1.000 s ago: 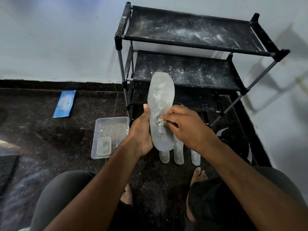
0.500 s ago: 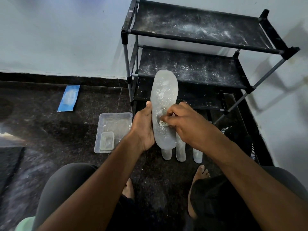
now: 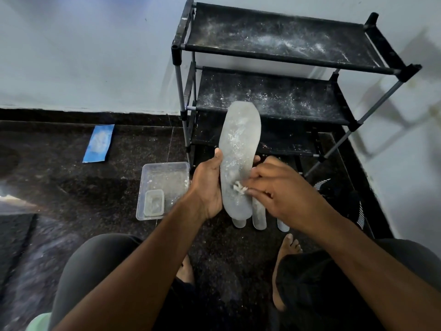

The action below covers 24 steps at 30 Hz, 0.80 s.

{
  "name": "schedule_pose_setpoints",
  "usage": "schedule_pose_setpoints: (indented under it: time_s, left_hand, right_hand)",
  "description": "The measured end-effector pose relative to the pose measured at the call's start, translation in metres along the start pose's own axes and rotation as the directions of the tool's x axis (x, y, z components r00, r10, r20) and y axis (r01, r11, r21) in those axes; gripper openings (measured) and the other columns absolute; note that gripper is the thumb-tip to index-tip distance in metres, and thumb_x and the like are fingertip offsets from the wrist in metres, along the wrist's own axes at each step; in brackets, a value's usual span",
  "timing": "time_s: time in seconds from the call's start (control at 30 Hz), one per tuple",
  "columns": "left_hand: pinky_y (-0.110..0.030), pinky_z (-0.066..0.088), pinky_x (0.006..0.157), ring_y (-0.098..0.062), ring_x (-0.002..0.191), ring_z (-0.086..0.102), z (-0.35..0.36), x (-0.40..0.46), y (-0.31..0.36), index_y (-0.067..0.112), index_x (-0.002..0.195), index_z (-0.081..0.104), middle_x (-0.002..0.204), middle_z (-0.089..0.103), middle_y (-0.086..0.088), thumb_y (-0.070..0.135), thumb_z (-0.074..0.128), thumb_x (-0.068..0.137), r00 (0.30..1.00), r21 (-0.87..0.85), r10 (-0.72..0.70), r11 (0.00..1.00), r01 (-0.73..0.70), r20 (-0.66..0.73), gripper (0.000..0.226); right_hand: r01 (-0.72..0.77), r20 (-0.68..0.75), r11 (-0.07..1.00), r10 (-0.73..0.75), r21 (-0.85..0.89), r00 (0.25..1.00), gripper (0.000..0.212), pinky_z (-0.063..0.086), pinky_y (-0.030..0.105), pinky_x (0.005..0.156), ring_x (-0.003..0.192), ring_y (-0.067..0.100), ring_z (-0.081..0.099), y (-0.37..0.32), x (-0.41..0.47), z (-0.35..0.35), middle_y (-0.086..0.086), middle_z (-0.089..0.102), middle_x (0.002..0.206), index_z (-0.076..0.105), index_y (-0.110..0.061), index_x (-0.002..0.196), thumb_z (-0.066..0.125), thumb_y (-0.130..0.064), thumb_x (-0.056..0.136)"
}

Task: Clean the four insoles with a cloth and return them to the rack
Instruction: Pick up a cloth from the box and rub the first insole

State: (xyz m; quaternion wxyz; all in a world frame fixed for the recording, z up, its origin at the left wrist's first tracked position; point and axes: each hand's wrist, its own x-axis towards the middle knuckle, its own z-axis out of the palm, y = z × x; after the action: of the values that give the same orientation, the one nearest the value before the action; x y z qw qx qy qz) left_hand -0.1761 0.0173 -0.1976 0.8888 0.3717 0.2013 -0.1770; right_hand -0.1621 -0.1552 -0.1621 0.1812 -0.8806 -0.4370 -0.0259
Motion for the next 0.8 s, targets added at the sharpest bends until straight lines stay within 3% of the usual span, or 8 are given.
schedule_pose_setpoints:
  time_s: [0.1, 0.27, 0.33, 0.47, 0.57, 0.63, 0.73, 0.8]
  left_hand:
    - [-0.04, 0.062, 0.081, -0.028, 0.092, 0.074, 0.001, 0.0, 0.0, 0.003, 0.129, 0.065, 0.112, 0.074, -0.018, 0.048, 0.029, 0.11, 1.0, 0.01, 0.025, 1.0, -0.024, -0.009, 0.06]
    - [-0.047, 0.052, 0.102, -0.035, 0.12, 0.065, -0.002, 0.001, -0.002, 0.0, 0.132, 0.061, 0.132, 0.066, -0.023, 0.05, 0.027, 0.109, 1.0, -0.033, -0.004, 0.999, 0.004, -0.001, 0.065]
    - [-0.046, 0.056, 0.096, -0.033, 0.11, 0.07, -0.004, 0.001, 0.0, 0.0, 0.13, 0.062, 0.127, 0.069, -0.022, 0.05, 0.028, 0.109, 1.0, -0.047, 0.002, 0.999, -0.002, -0.008, 0.064]
    - [-0.043, 0.06, 0.087, -0.03, 0.102, 0.072, -0.004, -0.002, 0.001, 0.003, 0.135, 0.061, 0.124, 0.071, -0.02, 0.049, 0.029, 0.109, 1.0, -0.019, 0.01, 1.0, -0.01, -0.012, 0.061]
    - [-0.046, 0.057, 0.095, -0.031, 0.11, 0.069, -0.007, -0.003, 0.003, 0.002, 0.137, 0.056, 0.134, 0.065, -0.022, 0.05, 0.022, 0.11, 1.0, -0.043, 0.002, 0.999, -0.002, 0.01, 0.065]
    - [-0.047, 0.057, 0.095, -0.032, 0.11, 0.068, -0.009, -0.002, 0.004, 0.002, 0.135, 0.058, 0.132, 0.067, -0.021, 0.051, 0.022, 0.11, 1.0, -0.045, -0.009, 0.999, 0.01, 0.014, 0.066]
    - [-0.044, 0.06, 0.084, -0.03, 0.099, 0.073, -0.006, -0.003, 0.004, 0.004, 0.129, 0.064, 0.119, 0.073, -0.019, 0.049, 0.026, 0.11, 1.0, -0.009, -0.013, 1.0, 0.013, 0.0, 0.061]
    - [-0.046, 0.057, 0.092, -0.032, 0.109, 0.07, -0.006, -0.003, 0.003, 0.003, 0.136, 0.059, 0.126, 0.07, -0.021, 0.049, 0.025, 0.11, 1.0, -0.02, 0.001, 1.0, -0.001, 0.006, 0.062]
  right_hand:
    - [-0.06, -0.086, 0.998, 0.056, -0.036, 0.995, 0.019, 0.043, 0.028, 0.076, 0.09, 0.015, 0.048, -0.002, 0.009, -0.001, -0.006, 0.062, 0.089, 0.076, -0.016, 0.102, 0.066, -0.024, 0.09]
    - [0.013, 0.092, 0.996, -0.021, 0.092, 0.996, 0.011, 0.049, 0.042, 0.08, 0.089, 0.016, 0.051, -0.017, 0.007, 0.003, -0.006, 0.061, 0.083, 0.078, -0.018, 0.093, 0.071, -0.023, 0.086]
    - [-0.023, 0.067, 0.988, 0.012, 0.155, 0.998, 0.015, 0.049, 0.041, 0.083, 0.09, 0.015, 0.052, -0.015, 0.006, -0.004, -0.009, 0.063, 0.085, 0.077, -0.021, 0.099, 0.071, -0.026, 0.086]
    - [-0.021, 0.071, 1.0, 0.021, -0.006, 0.997, 0.018, 0.049, 0.04, 0.079, 0.09, 0.012, 0.048, -0.016, 0.012, -0.001, -0.01, 0.062, 0.089, 0.077, -0.02, 0.1, 0.069, -0.029, 0.087]
    - [-0.004, 0.211, 0.991, -0.024, 0.132, 0.977, 0.013, 0.047, 0.034, 0.081, 0.089, 0.005, 0.046, -0.021, 0.004, 0.001, -0.015, 0.059, 0.083, 0.077, -0.023, 0.091, 0.067, -0.031, 0.089]
    - [-0.054, 0.167, 0.979, 0.021, 0.197, 0.986, 0.016, 0.046, 0.028, 0.083, 0.09, 0.005, 0.047, -0.019, 0.002, -0.005, -0.016, 0.061, 0.084, 0.078, -0.023, 0.093, 0.066, -0.032, 0.089]
    - [-0.064, 0.066, 0.998, 0.062, 0.025, 0.996, 0.019, 0.049, 0.036, 0.08, 0.09, 0.013, 0.049, -0.014, 0.01, -0.009, -0.01, 0.063, 0.087, 0.077, -0.021, 0.098, 0.065, -0.032, 0.089]
    - [-0.054, 0.166, 0.998, 0.05, 0.022, 0.985, 0.013, 0.048, 0.036, 0.084, 0.094, 0.01, 0.049, -0.015, 0.009, -0.004, -0.013, 0.061, 0.086, 0.077, -0.023, 0.092, 0.067, -0.031, 0.087]
